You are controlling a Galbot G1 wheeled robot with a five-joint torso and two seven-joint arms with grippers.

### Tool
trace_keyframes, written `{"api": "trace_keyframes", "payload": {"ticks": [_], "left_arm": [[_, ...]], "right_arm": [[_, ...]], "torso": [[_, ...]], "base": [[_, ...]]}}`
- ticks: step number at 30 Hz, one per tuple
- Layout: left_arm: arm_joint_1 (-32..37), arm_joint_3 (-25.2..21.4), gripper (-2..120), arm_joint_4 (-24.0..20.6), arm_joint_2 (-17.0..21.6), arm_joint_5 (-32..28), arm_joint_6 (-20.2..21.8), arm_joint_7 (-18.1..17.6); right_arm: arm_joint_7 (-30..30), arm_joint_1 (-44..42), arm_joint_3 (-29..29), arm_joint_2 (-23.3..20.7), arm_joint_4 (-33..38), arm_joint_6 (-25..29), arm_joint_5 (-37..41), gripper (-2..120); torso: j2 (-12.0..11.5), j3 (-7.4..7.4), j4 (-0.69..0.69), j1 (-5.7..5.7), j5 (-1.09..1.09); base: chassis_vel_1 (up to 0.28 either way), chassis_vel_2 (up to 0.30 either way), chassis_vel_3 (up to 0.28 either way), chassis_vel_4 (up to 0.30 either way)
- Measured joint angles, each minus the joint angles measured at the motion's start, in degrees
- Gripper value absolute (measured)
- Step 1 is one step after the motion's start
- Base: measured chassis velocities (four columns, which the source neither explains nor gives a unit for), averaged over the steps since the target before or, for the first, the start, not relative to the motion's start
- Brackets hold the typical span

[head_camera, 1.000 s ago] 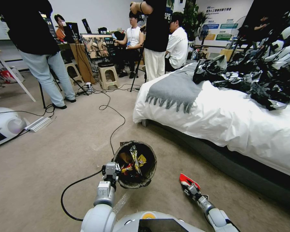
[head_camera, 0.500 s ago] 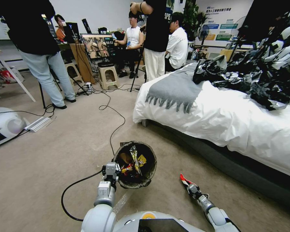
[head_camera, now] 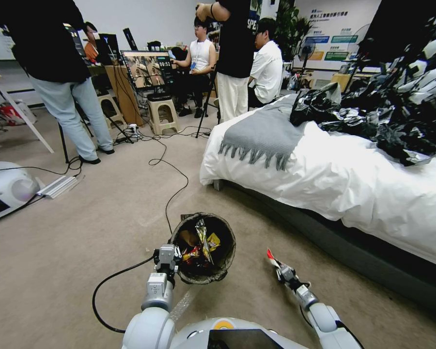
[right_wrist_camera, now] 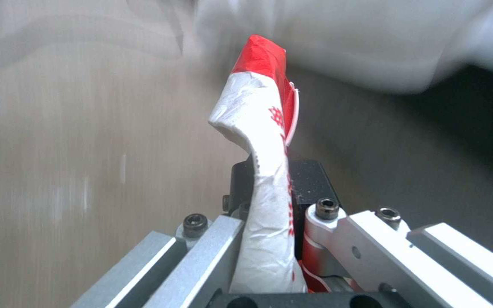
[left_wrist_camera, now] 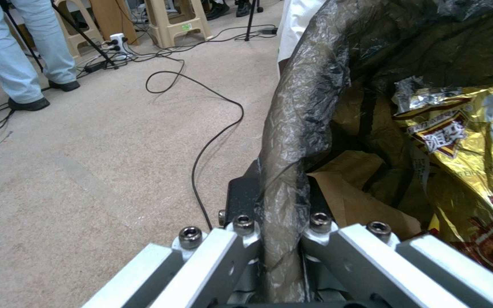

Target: Pick up the trash bin, then pick up the garbage from the floor and place it into the trash bin.

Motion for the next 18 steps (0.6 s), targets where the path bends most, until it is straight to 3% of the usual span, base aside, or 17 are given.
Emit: {"api": "trace_keyframes", "payload": {"ticks": [11,18], "left_arm": [[-0.1,0.2,0,0.3,0.4,0.1,0.0,0.1],[-0.1,0.2,0,0.3,0.5,0.1,0.0,0.1]], "right_arm": [[-7.0,-1.1,-7.4,-1.3,24.9,0.9,12.1,0],[-7.9,-1.5,-11.6,-3.7,30.7,-0.4,12.8,0]], "torso": [[0.0,0.00,0.00,0.00,0.00],[0.0,0.00,0.00,0.00,0.01]], "base": [[0.000,0.000,0.000,0.000],[0.000,0.000,0.000,0.000]]}}
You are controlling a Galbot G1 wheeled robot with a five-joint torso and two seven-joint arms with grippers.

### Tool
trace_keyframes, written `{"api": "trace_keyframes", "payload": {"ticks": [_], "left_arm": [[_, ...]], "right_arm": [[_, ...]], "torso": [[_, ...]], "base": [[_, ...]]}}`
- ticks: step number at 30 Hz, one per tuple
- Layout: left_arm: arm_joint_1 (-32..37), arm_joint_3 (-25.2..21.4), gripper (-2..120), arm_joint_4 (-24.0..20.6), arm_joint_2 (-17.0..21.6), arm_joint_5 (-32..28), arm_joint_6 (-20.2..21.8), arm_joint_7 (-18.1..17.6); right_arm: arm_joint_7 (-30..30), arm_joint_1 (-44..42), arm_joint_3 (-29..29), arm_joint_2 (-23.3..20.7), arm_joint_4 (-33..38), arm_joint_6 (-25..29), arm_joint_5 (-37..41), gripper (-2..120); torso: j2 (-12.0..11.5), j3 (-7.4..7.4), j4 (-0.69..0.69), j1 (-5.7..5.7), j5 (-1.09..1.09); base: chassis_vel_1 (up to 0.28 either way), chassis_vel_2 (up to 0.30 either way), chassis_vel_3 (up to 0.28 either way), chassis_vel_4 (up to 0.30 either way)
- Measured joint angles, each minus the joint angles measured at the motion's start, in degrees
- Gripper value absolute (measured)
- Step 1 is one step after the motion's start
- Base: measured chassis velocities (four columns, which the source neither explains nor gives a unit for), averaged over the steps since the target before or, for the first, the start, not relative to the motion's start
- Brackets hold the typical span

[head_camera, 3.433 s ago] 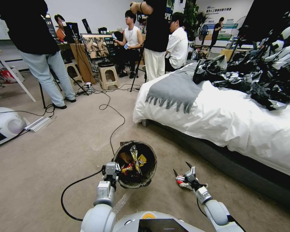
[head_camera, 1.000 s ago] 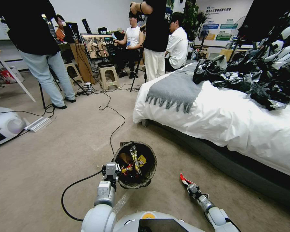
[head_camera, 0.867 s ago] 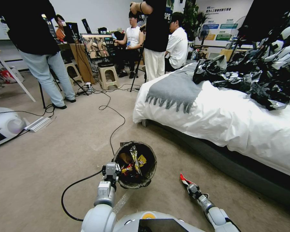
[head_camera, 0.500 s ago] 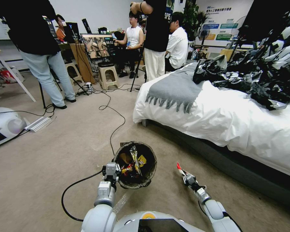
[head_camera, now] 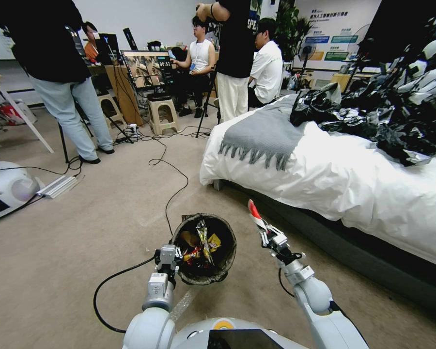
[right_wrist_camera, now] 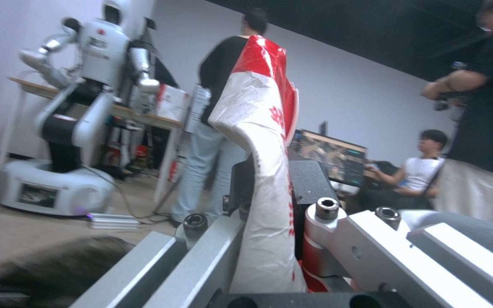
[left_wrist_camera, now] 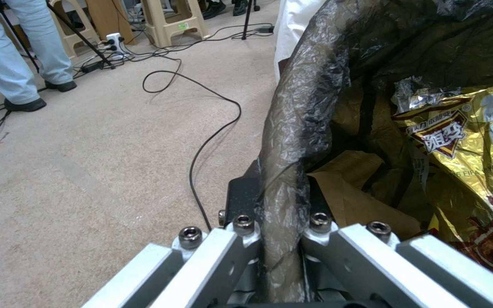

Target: Pick up the trash bin, then pick up the garbage from the floor and place it into the trash bin.

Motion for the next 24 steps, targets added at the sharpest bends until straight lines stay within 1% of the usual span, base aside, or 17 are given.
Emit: {"api": "trace_keyframes", "payload": {"ticks": [3,7,10,15,18,24], "left_arm": [[-0.2,0.3,0,0.2,0.0,0.1,0.0,0.1],[-0.2,0.3,0,0.2,0.2,0.2,0.0,0.1],[-0.1,0.5,0,0.3,0.2,0.4,0.0,0.1],[0.0,0.6,0,0.4,0.0,0.7,-0.1,0.1],[0.1,0.7,0,0.4,-0.1,0.9,-0.1,0.2],[0.1,0.9,0,0.4,0.0,0.9,-0.1,0.2]], "right_arm": [[-0.5,0.0,-3.9,-2.1,0.6,-0.8,-0.3,0],[0.0,0.3,-5.7,-2.5,0.0,-2.1,-2.2,0],[0.6,1.1,-8.3,-2.5,-1.8,-2.9,-3.8,0],[1.0,2.3,-10.1,-1.6,-3.7,-3.6,-4.3,0],[1.5,3.3,-11.1,-1.2,-6.1,-3.8,-4.6,0],[2.7,4.5,-11.7,0.1,-9.6,-4.0,-5.1,0]], "torso": [[0.0,0.00,0.00,0.00,0.01],[0.0,0.00,0.00,0.00,0.00],[0.0,0.00,0.00,0.00,0.01],[0.0,0.00,0.00,0.00,0.00],[0.0,0.00,0.00,0.00,0.00],[0.0,0.00,0.00,0.00,0.01]], "base": [[0.000,0.000,0.000,0.000],[0.000,0.000,0.000,0.000],[0.000,0.000,0.000,0.000],[0.000,0.000,0.000,0.000],[0.000,0.000,0.000,0.000],[0.000,0.000,0.000,0.000]]}}
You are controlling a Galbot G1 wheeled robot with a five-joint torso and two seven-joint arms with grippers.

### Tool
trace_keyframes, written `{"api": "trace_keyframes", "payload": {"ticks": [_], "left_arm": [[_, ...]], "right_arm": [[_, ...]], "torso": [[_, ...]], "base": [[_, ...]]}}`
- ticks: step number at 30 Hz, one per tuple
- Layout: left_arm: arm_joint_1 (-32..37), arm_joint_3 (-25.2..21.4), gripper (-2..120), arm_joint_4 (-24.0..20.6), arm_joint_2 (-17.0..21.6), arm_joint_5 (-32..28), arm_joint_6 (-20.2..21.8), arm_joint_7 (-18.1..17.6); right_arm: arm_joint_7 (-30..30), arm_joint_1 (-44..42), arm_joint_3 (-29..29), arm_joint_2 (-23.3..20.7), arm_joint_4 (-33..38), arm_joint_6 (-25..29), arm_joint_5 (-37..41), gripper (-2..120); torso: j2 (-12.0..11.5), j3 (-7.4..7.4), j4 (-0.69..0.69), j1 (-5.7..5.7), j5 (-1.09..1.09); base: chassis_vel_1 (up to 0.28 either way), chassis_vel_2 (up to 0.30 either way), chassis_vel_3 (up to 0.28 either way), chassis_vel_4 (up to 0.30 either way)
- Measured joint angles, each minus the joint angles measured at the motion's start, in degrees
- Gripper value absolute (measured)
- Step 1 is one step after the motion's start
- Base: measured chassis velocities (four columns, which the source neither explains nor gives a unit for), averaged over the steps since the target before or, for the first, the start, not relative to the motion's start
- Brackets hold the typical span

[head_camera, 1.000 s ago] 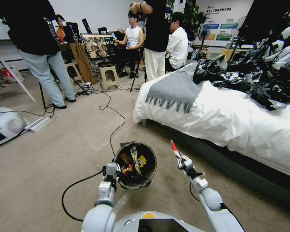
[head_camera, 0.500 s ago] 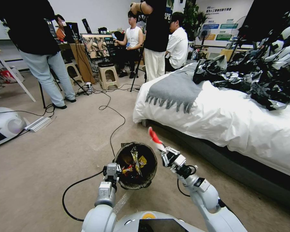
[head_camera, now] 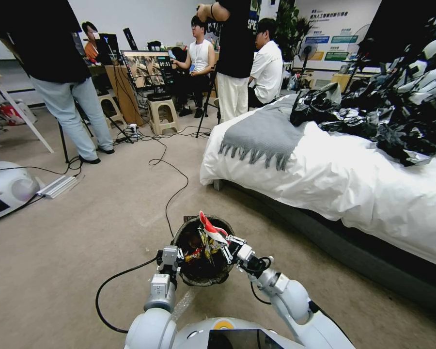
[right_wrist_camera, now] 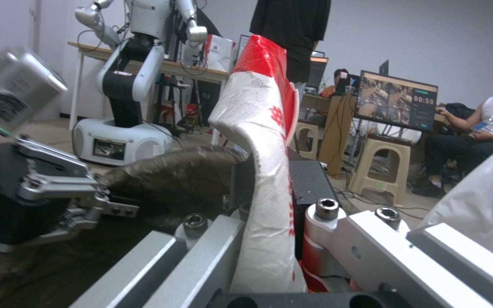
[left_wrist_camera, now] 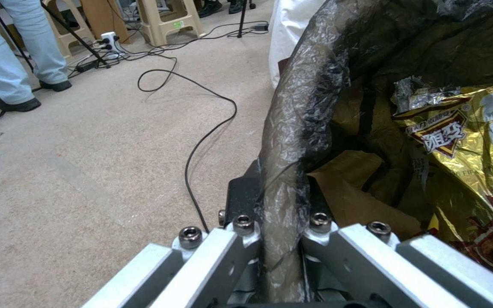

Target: Pick up the trash bin, then pick up the garbage from the floor and place it into the trash bin.

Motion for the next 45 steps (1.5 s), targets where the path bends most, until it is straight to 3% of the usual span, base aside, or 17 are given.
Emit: {"api": "trace_keyframes", "payload": {"ticks": [14,17,19,23,34,39,41,45], "left_arm": [[0.2,0.5,0,-0.1,-0.1,0.4,0.0,0.0],[0.2,0.5,0,-0.2,-0.1,0.4,0.0,0.0],[0.2,0.6,0,-0.2,-0.1,0.4,0.0,0.0],[0.1,0.6,0,-0.2,-0.1,0.4,0.0,0.0],[0.0,0.7,0,-0.3,-0.1,0.2,0.1,0.1],[0.0,0.6,0,-0.4,-0.1,0.2,0.2,0.1],[-0.1,0.6,0,-0.4,-0.1,0.1,0.2,0.1],[-0.2,0.5,0,-0.4,-0.1,0.1,0.2,0.1]], "right_arm": [[3.0,2.1,-2.2,2.3,-6.8,-0.4,-1.5,0],[3.8,2.2,-2.4,2.4,-7.4,-0.8,-1.9,5],[4.7,2.1,-2.6,2.6,-7.8,-0.9,-2.4,17],[5.0,1.8,-2.8,2.6,-7.8,-0.9,-2.6,26],[5.0,0.8,-2.8,2.1,-7.5,-0.8,-3.2,72],[4.9,0.6,-2.8,1.9,-7.5,-0.7,-3.4,84],[4.8,0.5,-2.9,1.9,-7.4,-0.6,-3.6,96],[4.8,0.2,-3.0,1.7,-7.0,-0.5,-3.7,100]], "torso": [[0.0,0.00,0.00,0.00,0.00],[0.0,0.00,0.00,0.00,0.00],[0.0,0.00,0.00,0.00,0.00],[0.0,0.00,0.00,0.00,0.00],[0.0,0.00,0.00,0.00,0.00],[0.0,0.00,0.00,0.00,0.00],[0.0,0.00,0.00,0.00,0.00],[0.0,0.00,0.00,0.00,0.00]], "base": [[0.000,0.000,0.000,0.000],[0.000,0.000,0.000,0.000],[0.000,0.000,0.000,0.000],[0.000,0.000,0.000,0.000],[0.000,0.000,0.000,0.000],[0.000,0.000,0.000,0.000],[0.000,0.000,0.000,0.000],[0.000,0.000,0.000,0.000]]}}
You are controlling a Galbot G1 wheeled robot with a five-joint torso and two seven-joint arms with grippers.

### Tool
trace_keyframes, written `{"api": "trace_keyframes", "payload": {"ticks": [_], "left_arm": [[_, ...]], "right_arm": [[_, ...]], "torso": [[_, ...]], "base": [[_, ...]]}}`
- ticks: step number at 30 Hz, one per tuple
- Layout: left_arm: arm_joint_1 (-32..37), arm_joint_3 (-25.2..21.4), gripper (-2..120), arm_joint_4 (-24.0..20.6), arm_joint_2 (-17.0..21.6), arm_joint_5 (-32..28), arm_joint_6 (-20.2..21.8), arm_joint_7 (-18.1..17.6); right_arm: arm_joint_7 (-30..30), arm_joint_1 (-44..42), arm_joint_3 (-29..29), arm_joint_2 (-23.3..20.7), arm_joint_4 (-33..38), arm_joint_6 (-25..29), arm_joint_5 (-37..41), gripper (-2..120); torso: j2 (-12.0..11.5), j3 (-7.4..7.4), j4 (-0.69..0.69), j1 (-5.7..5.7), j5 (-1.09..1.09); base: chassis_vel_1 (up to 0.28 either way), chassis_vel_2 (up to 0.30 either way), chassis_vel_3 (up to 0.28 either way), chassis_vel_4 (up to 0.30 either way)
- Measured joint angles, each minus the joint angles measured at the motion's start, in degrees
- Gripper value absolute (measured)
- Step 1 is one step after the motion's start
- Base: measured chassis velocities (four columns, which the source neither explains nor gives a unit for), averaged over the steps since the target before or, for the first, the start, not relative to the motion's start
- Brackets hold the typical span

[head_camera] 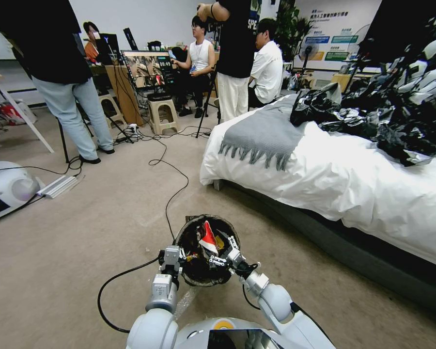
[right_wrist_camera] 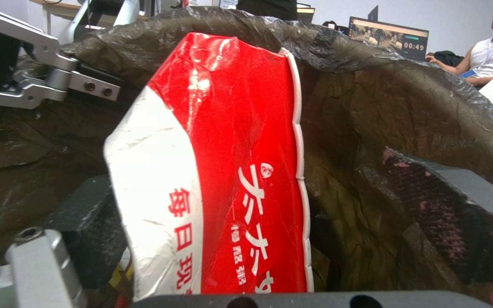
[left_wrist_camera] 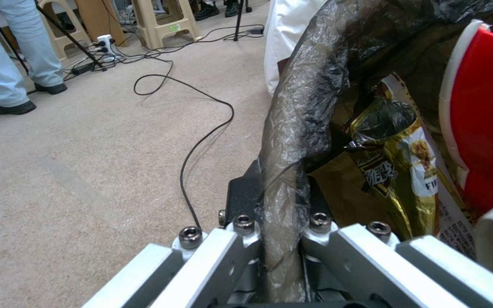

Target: Pick up the trash bin, then pick up the garbage from the floor and place it into the trash bin.

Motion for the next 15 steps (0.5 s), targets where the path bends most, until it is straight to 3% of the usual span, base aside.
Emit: {"api": "trace_keyframes", "payload": {"ticks": [15], "left_arm": [[-0.5,-0.5,0,0.2,0.0,-0.5,0.1,-0.1]], "right_arm": [[-1.2,-2.4,1.8,-1.5,4.3,1.1,-0.8,100]], "torso": [[0.0,0.00,0.00,0.00,0.00]], "base": [[0.000,0.000,0.000,0.000]]}}
